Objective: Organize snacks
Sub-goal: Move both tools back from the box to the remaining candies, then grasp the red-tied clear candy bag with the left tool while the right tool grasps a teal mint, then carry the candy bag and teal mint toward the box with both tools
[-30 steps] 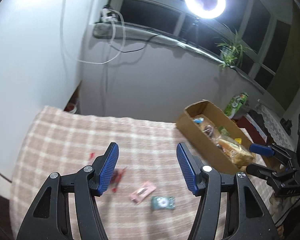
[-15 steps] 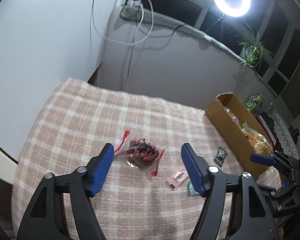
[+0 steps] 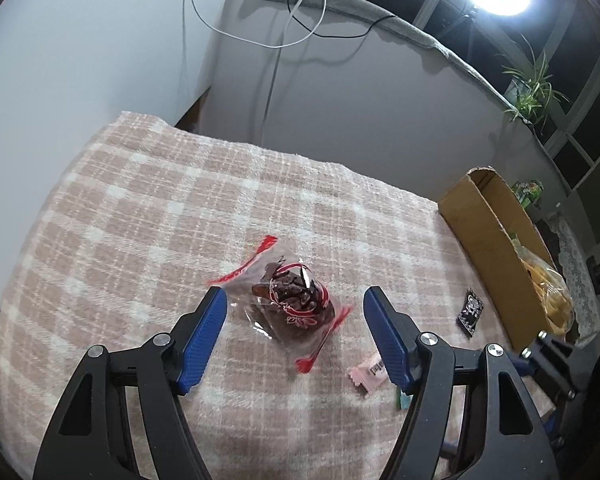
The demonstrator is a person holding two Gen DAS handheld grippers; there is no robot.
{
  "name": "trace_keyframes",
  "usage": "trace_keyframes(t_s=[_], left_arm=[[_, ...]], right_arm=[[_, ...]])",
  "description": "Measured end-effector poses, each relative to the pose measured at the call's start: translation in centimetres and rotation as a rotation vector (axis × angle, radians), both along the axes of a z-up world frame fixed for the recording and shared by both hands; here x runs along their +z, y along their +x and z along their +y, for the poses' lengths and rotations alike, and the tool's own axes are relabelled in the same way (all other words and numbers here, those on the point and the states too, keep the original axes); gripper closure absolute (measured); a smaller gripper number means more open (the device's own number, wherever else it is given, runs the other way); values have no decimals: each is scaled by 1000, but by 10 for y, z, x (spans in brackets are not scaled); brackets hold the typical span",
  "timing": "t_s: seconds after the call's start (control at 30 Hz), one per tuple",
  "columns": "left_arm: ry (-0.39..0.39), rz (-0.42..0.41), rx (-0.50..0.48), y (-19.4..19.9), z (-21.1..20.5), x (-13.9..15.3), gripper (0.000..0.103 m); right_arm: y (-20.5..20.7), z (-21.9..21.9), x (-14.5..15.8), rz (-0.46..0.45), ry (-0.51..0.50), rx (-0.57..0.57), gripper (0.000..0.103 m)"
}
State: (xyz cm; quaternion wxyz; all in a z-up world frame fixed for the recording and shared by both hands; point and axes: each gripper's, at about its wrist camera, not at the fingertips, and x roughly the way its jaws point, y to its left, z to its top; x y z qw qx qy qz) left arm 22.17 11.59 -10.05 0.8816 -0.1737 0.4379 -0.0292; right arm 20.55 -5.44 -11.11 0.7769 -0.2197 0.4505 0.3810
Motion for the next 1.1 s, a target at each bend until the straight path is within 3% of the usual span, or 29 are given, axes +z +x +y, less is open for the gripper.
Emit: trace_keyframes(t_s=[0.3,0.43,0.53,0.6,0.7,1.1], left_arm=[[35,10,-15,11,-12,-12,32],[60,11,-17,12,-15,-15,35],[79,4,-14,11,-16,-15,40],[78,2,-10,10,-14,-15,58],[66,-2,-16,9,-12,-15,71],[70,-44,-13,-6,-10,-3,72]], right_arm=[[9,6,-7,4,-12,17,57],[10,5,-3,11,-8,25,75],[12,4,-3,15,2,14,77],[12,1,-1,19,10,5,77],[12,-2,1,17,17,-4,77],[1,-26,17,-12,72,-47,77]])
